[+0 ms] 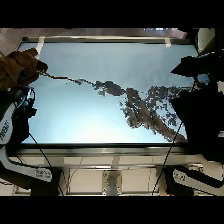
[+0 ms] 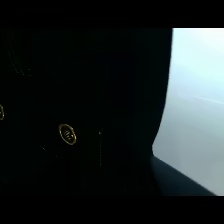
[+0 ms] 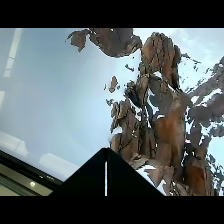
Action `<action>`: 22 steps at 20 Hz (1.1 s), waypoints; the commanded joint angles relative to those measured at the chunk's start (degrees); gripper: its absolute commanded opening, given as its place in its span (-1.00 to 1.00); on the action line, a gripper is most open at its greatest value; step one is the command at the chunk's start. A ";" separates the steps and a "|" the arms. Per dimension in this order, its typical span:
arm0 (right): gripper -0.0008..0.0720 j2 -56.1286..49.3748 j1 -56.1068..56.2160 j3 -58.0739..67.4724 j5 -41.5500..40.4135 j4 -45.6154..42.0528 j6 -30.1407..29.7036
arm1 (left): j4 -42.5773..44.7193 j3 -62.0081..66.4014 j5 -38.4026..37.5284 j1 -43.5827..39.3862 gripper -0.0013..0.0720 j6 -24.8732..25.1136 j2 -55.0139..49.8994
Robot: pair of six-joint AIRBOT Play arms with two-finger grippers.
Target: Fold the clothes and pants, and hang the long-sleeved shirts on hangers.
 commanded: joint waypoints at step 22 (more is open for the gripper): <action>-0.89 -0.81 -5.95 -0.11 -6.69 -30.73 -8.07 | -42.47 15.34 28.41 -61.75 -0.87 -1.07 -3.37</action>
